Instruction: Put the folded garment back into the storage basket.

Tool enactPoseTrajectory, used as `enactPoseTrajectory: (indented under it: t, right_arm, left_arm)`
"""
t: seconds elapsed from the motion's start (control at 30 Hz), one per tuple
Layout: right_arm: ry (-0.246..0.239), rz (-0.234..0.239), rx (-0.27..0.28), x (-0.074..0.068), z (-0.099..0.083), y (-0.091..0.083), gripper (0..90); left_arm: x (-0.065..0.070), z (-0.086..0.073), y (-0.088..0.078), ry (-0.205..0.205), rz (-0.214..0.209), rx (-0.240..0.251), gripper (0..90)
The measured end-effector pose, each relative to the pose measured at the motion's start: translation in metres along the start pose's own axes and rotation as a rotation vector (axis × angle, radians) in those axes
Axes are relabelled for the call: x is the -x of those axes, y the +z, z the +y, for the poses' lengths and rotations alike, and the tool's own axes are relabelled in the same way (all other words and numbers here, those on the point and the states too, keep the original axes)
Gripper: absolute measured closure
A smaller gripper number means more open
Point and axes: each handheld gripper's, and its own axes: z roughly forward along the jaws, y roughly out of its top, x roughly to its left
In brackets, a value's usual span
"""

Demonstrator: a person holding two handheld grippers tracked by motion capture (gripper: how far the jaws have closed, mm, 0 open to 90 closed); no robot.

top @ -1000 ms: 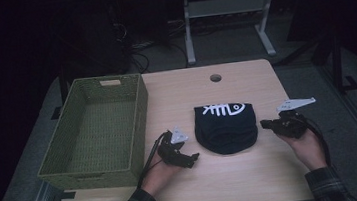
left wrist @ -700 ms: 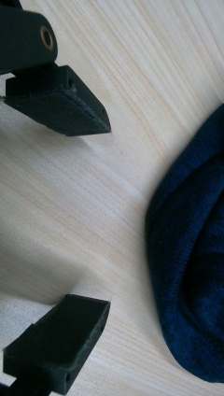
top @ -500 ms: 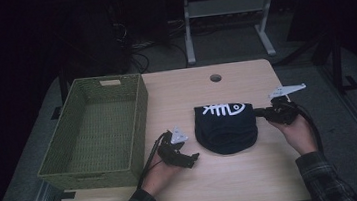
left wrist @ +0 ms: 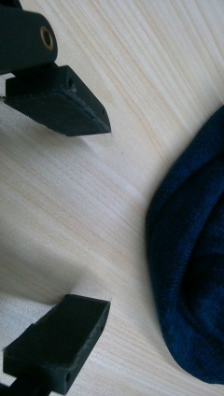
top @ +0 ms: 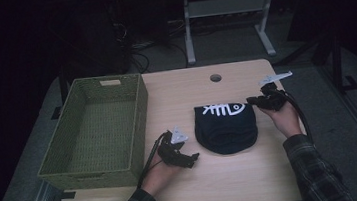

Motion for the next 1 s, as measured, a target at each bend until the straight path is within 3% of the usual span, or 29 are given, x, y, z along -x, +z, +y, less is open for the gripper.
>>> enactPoseTrajectory:
  t: [0.2, 0.53, 1.0]
  right_arm:
    - [0.049, -0.003, -0.011, 0.015, 0.005, 0.018, 90.0]
    - [0.057, -0.004, -0.079, 0.025, 0.001, 0.042, 90.0]
    - [0.041, 0.047, -0.121, 0.023, -0.006, 0.035, 90.0]
  left_arm:
    - [0.0, 0.0, 0.0, 0.0, 0.0, 0.0, 11.8]
    - [-0.002, 0.002, -0.001, -0.001, 0.007, -0.024, 12.1]
    - [0.0, 0.006, -0.01, 0.008, 0.004, -0.065, 12.3]
